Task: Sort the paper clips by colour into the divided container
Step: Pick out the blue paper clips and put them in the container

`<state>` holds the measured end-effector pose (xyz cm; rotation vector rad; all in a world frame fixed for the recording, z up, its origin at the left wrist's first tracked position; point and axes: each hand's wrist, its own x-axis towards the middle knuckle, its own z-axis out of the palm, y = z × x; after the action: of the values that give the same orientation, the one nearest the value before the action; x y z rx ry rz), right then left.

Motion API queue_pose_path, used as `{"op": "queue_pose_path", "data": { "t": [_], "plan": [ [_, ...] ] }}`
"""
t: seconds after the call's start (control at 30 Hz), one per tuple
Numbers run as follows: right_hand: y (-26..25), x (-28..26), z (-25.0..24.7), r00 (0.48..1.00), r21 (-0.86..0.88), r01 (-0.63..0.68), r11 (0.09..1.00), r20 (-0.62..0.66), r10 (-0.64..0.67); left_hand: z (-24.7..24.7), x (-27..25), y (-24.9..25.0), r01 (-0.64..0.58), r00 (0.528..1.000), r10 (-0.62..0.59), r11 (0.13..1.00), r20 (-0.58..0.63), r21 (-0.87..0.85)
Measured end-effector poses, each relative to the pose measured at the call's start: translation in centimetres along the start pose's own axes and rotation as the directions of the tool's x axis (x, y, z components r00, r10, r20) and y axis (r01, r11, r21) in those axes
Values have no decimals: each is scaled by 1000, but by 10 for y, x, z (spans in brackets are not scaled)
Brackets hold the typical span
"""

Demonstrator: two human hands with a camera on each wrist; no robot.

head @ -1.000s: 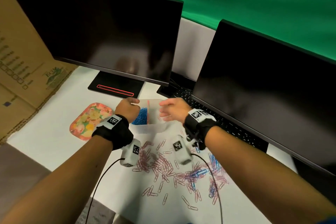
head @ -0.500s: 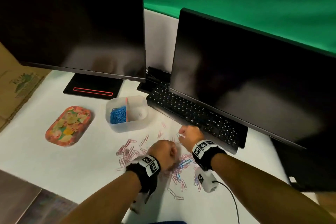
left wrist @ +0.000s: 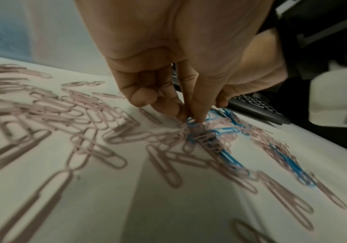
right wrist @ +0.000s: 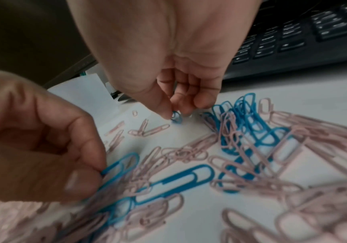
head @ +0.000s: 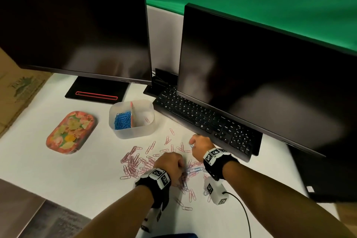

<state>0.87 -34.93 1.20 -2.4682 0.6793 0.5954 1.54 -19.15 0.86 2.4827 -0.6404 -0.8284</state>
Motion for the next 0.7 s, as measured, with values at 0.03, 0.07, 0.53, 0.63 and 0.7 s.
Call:
{"op": "queue_pose_path", "data": {
  "t": [0.03,0.07,0.53,0.63,0.7],
  "plan": [
    [3,-1,-1,1000,47,0,999,-6,0,-3,1,-2,7,1000,-7,1000,-16,-25],
    [6,-2,-2,1000,91,0,996,-12,1,-5,2,-4,16,1000,-17,998,-26,-57],
    [28,-44,-6,979,932,-138,335,180,-99,-14,7,-20,181,983,-118,610,137,-772],
    [32,-49,-4,970,930,-182,320,223,-96,-17,4,-20,260,963,-154,324,220,-910],
    [38,-48,0,975,845,-147,514,211,-68,-18,3,-21,290,953,-159,236,258,-927]
  ]
}}
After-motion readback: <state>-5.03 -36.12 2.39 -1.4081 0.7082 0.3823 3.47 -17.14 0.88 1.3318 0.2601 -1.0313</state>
